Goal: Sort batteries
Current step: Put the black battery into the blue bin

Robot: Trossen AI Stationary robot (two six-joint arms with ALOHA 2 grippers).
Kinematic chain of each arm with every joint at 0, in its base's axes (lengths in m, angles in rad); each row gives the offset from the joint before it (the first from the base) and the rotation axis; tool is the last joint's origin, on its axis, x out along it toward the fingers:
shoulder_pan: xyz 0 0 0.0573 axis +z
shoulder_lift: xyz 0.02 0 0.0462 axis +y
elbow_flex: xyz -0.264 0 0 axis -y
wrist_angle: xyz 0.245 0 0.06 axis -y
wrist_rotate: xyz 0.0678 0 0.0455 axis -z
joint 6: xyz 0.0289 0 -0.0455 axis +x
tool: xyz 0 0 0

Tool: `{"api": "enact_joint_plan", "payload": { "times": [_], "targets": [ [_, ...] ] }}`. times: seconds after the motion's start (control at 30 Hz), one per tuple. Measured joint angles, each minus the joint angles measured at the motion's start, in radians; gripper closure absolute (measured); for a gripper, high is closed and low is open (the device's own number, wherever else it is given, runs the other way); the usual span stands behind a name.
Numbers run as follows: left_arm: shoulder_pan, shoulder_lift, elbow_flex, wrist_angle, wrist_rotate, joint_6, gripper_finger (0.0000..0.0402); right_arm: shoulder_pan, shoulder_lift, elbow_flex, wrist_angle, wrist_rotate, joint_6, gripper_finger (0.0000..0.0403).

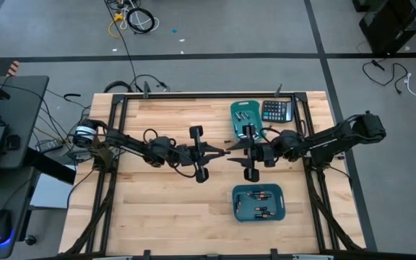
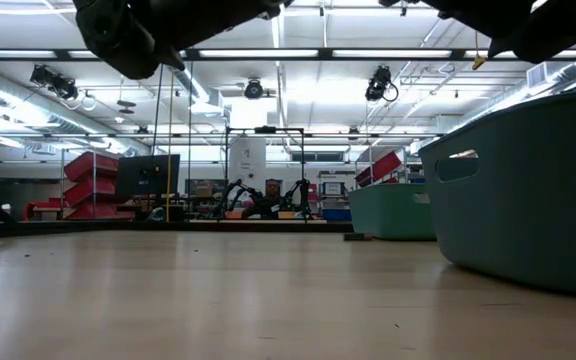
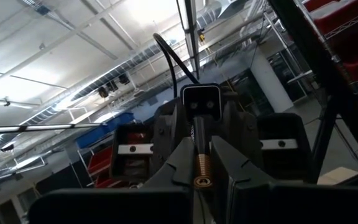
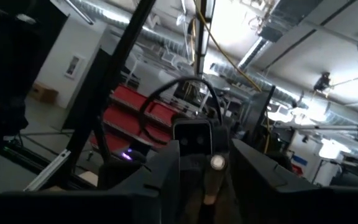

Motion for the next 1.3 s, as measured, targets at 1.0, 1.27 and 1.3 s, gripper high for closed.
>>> {"api": "enact_joint_plan", "payload": {
  "times": [1.0, 1.27, 1.3],
  "targets": [
    [0.013, 0.001, 0.049, -0.061, -0.032, 0.004, 0.0382, -0.056, -0.001, 0.000, 0.032, -0.033, 0.010, 0.0288],
    [0.013, 0.001, 0.053, -0.058, -0.018, 0.005, 0.0382, -0.059, -0.001, 0.000, 0.037, -0.033, 0.005, 0.0293],
    [0.013, 0.001, 0.053, -0.059, -0.017, 0.005, 0.0382, -0.061, -0.001, 0.000, 0.038, -0.032, 0.005, 0.0300]
  ]
}}
